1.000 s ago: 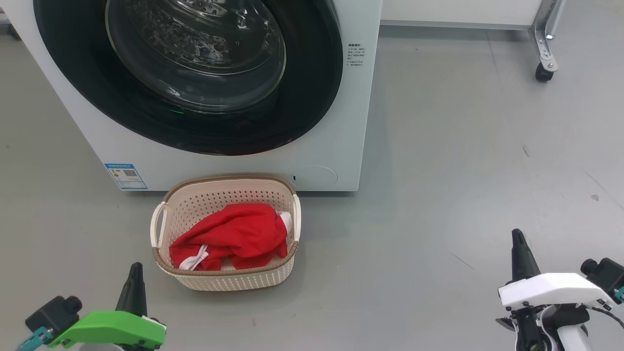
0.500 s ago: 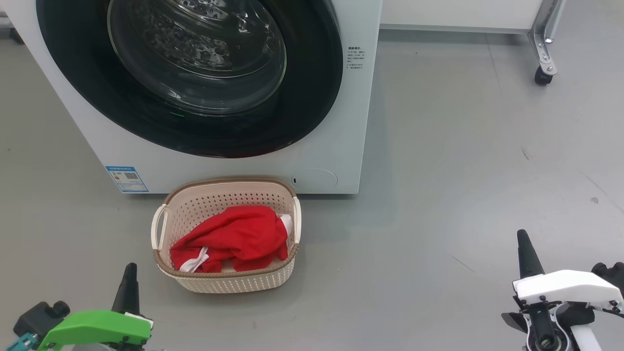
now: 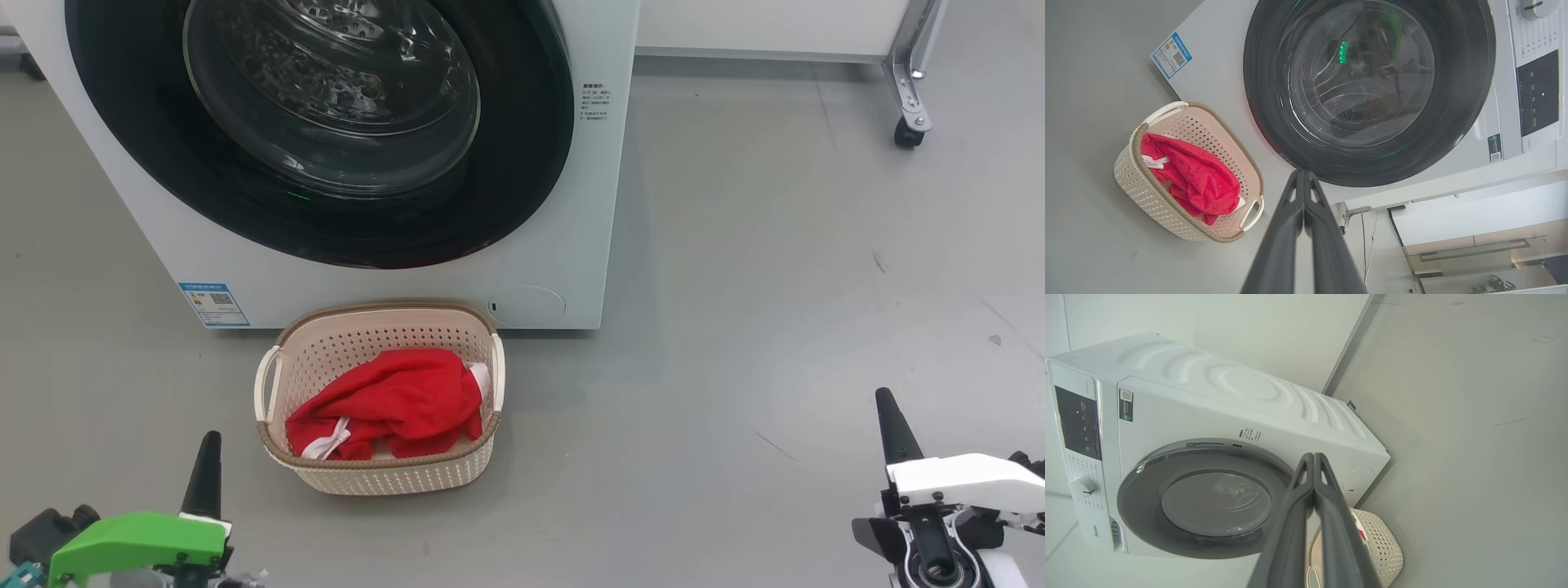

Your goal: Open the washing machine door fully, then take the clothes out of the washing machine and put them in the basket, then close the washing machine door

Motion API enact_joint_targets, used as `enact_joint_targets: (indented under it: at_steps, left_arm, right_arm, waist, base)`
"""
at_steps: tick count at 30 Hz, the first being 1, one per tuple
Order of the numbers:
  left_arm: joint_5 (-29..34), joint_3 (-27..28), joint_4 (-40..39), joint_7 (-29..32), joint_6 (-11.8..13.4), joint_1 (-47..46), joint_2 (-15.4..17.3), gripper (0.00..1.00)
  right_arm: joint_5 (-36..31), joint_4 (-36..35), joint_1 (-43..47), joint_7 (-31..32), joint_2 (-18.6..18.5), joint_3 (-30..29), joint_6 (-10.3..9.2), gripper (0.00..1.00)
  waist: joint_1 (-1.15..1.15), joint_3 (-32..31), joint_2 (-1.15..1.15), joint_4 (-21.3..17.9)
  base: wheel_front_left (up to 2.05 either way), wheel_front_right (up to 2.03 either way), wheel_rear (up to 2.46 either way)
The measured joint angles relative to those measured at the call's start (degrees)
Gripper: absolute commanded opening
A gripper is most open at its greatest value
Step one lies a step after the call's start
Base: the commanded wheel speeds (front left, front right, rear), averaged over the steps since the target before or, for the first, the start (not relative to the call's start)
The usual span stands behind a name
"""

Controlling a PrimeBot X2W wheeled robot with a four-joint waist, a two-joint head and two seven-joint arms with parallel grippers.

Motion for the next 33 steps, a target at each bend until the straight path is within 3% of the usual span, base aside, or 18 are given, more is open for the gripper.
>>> enact_joint_targets:
  at_steps: [24, 33]
  left_arm:
    - [-17.4, 2.9, -0.7, 4.9, -0.7, -0.7, 0.0, 0.0]
    - [-17.9, 3.1, -0.7, 4.9, -0.7, -0.7, 0.0, 0.0]
  right_arm:
    - [17.4, 0.8, -1.1, 4.3, -0.5, -3.1, 0.71, 0.0]
    - [18.3, 0.9, -1.2, 4.3, -0.5, -3.2, 0.71, 0.0]
  waist:
    - [0.0, -0.8, 0.0, 0.0]
    - [0.0, -0.9, 0.0, 0.0]
  base:
    - [0.0, 0.0, 0.0]
    - [0.0, 0.0, 0.0]
